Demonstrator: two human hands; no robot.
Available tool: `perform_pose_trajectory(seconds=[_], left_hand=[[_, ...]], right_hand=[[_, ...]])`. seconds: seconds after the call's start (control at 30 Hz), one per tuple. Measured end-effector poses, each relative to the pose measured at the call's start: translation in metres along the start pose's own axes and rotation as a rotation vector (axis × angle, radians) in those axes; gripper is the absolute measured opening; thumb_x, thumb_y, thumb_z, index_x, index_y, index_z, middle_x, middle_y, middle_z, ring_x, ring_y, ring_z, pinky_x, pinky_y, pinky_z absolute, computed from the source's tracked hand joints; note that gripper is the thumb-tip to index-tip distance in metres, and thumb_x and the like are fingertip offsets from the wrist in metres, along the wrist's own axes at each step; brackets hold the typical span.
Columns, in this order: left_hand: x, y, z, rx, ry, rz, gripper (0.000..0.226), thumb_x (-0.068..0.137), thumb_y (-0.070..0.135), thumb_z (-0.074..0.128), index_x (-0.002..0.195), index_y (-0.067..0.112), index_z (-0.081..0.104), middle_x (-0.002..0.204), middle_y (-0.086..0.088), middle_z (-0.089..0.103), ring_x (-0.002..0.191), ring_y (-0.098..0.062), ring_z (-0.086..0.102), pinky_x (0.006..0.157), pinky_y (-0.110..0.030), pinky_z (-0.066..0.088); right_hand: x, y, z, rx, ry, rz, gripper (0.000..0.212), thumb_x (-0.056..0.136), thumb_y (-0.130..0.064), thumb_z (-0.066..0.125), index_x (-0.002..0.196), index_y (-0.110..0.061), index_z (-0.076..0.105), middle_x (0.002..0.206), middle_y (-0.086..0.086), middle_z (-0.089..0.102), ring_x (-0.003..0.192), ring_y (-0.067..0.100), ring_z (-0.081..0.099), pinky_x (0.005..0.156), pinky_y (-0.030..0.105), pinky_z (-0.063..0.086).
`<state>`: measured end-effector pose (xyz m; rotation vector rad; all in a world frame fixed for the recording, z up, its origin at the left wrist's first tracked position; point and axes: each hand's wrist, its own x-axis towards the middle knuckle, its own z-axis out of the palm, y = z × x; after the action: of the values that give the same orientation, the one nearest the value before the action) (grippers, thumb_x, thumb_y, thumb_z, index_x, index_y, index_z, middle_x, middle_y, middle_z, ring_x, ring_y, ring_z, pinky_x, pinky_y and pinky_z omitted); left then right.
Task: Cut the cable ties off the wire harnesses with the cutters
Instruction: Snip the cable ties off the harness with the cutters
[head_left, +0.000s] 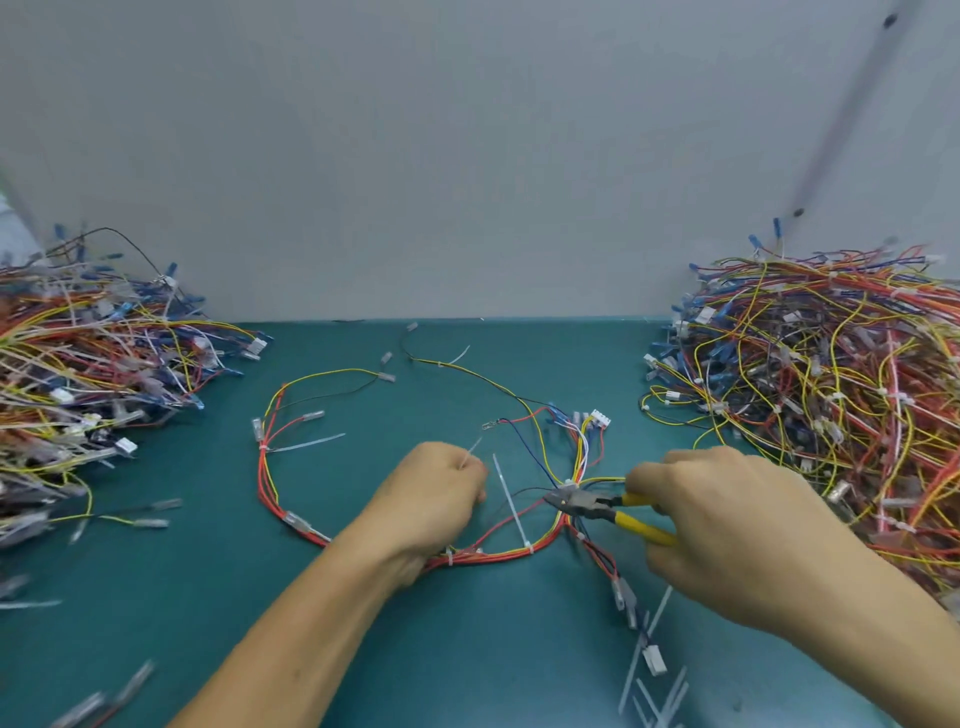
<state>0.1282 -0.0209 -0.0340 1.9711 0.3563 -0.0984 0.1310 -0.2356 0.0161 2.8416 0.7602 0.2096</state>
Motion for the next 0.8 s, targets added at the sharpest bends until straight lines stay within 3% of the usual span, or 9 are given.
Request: perform_pose_trajectory(seconds=[0.07, 0.13, 0.27, 0.43, 0.57, 0.67, 0.8], left_hand=[[0.001, -0.003, 0.004, 0.190, 0.021, 0.056, 0.029, 0.085, 0.026, 0.058, 0.061, 0.014, 0.047, 0.054, 0.000, 0.031, 0.047, -0.017, 0.025, 0.049, -0.027, 0.019], [0.003, -0.006, 0.007, 0.240, 0.004, 0.076, 0.035, 0.081, 0.034, 0.064, 0.061, 0.008, 0.052, 0.050, 0.002, 0.034, 0.046, -0.016, 0.029, 0.046, -0.023, 0.023], [0.007, -0.011, 0.010, 0.184, -0.063, 0.149, 0.020, 0.080, 0.033, 0.071, 0.073, 0.014, 0.067, 0.054, 0.008, 0.051, 0.052, -0.014, 0.043, 0.056, -0.025, 0.039], [0.006, -0.013, 0.011, 0.135, -0.065, 0.282, 0.009, 0.083, 0.027, 0.070, 0.074, 0.029, 0.069, 0.056, 0.020, 0.059, 0.051, 0.002, 0.049, 0.058, -0.020, 0.040], [0.004, -0.015, 0.013, 0.114, -0.036, 0.338, 0.010, 0.085, 0.022, 0.068, 0.076, 0.027, 0.069, 0.066, 0.019, 0.067, 0.055, 0.007, 0.052, 0.057, -0.013, 0.039], [0.002, -0.016, 0.013, 0.084, -0.031, 0.355, 0.015, 0.085, 0.016, 0.067, 0.072, 0.025, 0.067, 0.061, 0.015, 0.064, 0.053, 0.003, 0.051, 0.054, -0.011, 0.039], [0.000, -0.015, 0.012, 0.010, -0.069, 0.349, 0.015, 0.086, 0.012, 0.066, 0.073, 0.020, 0.067, 0.062, 0.008, 0.062, 0.053, -0.005, 0.049, 0.052, -0.018, 0.042]], right_hand=[[0.010, 0.003, 0.005, 0.084, -0.035, -0.019, 0.030, 0.080, -0.044, 0.051, 0.107, -0.032, 0.054, 0.102, -0.008, 0.059, 0.098, 0.023, 0.059, 0.069, 0.030, 0.044], [0.019, 0.005, 0.007, 0.151, -0.112, -0.037, 0.029, 0.079, -0.046, 0.053, 0.104, -0.033, 0.059, 0.099, -0.005, 0.061, 0.094, 0.025, 0.059, 0.069, 0.029, 0.047], [0.031, 0.006, 0.009, 0.141, -0.241, -0.096, 0.024, 0.074, -0.042, 0.059, 0.094, -0.030, 0.062, 0.076, -0.005, 0.056, 0.077, 0.024, 0.056, 0.052, 0.026, 0.036], [0.037, 0.011, 0.007, 0.185, -0.311, -0.148, 0.009, 0.069, -0.040, 0.062, 0.070, -0.034, 0.054, 0.065, -0.004, 0.049, 0.072, 0.023, 0.053, 0.054, 0.027, 0.039], [0.036, 0.011, 0.004, 0.196, -0.344, -0.179, 0.024, 0.069, -0.040, 0.064, 0.055, -0.037, 0.044, 0.059, -0.005, 0.043, 0.066, 0.020, 0.047, 0.051, 0.025, 0.035], [0.037, 0.012, 0.003, 0.192, -0.361, -0.196, 0.016, 0.069, -0.038, 0.063, 0.060, -0.034, 0.051, 0.059, -0.001, 0.044, 0.066, 0.022, 0.047, 0.054, 0.030, 0.039], [0.039, 0.013, 0.002, 0.184, -0.382, -0.219, 0.009, 0.070, -0.036, 0.062, 0.067, -0.033, 0.054, 0.063, -0.001, 0.048, 0.069, 0.023, 0.051, 0.059, 0.033, 0.046]])
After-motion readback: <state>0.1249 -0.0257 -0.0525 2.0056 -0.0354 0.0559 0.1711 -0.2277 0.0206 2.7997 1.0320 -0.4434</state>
